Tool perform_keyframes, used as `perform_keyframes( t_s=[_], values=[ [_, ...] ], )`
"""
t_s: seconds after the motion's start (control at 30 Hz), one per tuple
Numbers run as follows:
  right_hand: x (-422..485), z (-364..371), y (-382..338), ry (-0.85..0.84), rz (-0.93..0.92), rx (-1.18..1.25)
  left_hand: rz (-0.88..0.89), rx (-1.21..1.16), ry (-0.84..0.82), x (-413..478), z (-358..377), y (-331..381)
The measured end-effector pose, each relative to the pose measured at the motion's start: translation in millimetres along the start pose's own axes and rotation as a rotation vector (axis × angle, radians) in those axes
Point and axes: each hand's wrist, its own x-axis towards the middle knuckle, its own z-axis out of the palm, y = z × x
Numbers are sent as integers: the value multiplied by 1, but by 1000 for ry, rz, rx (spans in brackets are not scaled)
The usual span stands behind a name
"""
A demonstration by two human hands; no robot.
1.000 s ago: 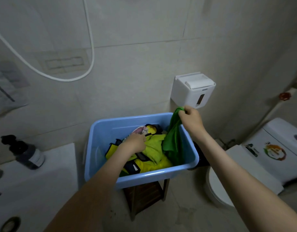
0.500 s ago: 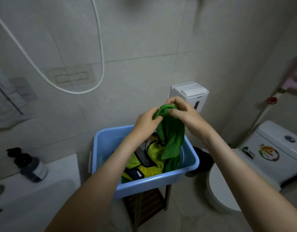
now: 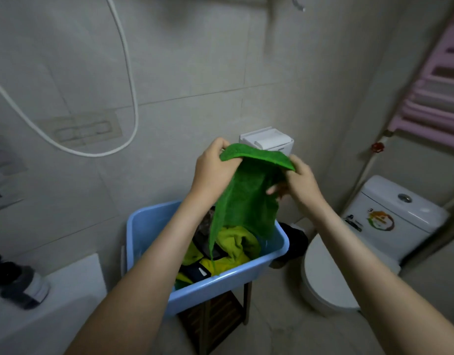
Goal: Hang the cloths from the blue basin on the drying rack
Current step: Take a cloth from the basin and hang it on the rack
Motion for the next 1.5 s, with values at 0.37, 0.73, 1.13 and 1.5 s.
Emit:
perform_keyframes(
  t_s=[0.37, 0.73, 1.13, 1.5],
  values=[
    [-53, -27, -51, 411, -245, 80, -21, -272, -353, -16, 16, 24],
    [-178, -106, -31, 722, -91, -29, 20, -327, -770, -91, 88, 66],
    [-414, -198, -26, 1125, 53, -129, 198, -364, -1352, -271, 154, 167],
    [-641, -214, -17, 1453, 245, -263, 285, -301, -1795, -462, 174, 218]
  ],
)
